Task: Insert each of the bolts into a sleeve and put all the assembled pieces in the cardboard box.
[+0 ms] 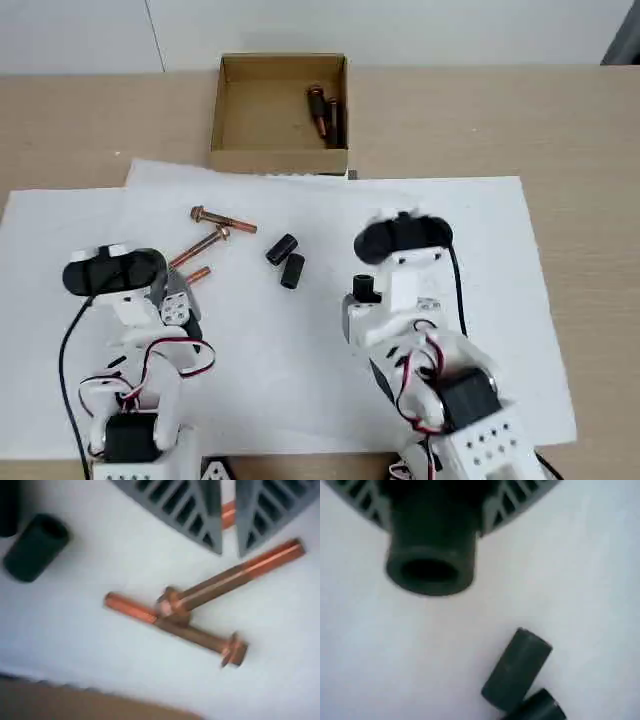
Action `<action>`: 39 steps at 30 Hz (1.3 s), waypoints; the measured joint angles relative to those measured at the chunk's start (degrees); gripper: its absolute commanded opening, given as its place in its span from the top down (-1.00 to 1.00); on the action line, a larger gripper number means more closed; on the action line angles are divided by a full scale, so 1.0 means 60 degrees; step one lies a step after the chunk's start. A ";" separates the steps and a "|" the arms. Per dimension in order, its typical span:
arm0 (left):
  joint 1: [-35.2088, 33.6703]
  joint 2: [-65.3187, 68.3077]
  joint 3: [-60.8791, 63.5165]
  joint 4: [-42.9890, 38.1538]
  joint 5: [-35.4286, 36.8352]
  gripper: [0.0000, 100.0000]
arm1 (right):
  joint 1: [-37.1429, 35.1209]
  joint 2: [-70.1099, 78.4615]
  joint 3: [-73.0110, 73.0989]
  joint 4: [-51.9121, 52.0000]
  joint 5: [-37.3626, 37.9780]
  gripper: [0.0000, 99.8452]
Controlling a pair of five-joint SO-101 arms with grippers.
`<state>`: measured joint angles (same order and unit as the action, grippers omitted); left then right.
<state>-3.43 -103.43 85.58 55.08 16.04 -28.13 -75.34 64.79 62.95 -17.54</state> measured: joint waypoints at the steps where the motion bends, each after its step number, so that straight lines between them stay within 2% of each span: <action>1: 0.0264 0.0000 -0.0293 0.0015 0.0147 0.99 | 0.0000 -0.0337 0.0234 -0.0117 0.0132 0.99; 6: 0.1114 0.0000 -0.1421 0.0308 0.0630 0.99 | -0.0015 -0.1890 0.1084 -0.0337 0.0835 0.99; 12: 0.1201 0.0000 -0.1758 0.0366 0.0733 0.99 | -0.0498 -0.3033 0.1670 -0.0337 0.1289 0.99; 17: 0.1201 0.0044 -0.1817 0.0571 0.0733 0.99 | -0.0571 -0.3179 0.1700 -0.0337 0.1304 0.99; 20: 0.1201 0.0718 -0.2535 0.0879 0.0967 0.99 | -0.0571 -0.3179 0.1700 -0.0337 0.1333 0.99; 25: 0.1231 0.3238 -0.4806 0.1070 0.1319 0.99 | -0.0571 -0.3179 0.1700 -0.0337 0.1333 0.99; 31: 0.1260 0.7473 -0.8645 0.2696 0.1319 0.99 | -0.0571 -0.3179 0.1700 -0.0337 0.1333 0.99; 39: 0.1260 1.2674 -1.3421 0.5729 -0.0923 0.99 | -0.0571 -0.3179 0.1700 -0.0337 0.1333 0.99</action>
<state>4.13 -27.38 5.05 89.45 10.51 -31.56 -94.42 74.99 60.92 -9.54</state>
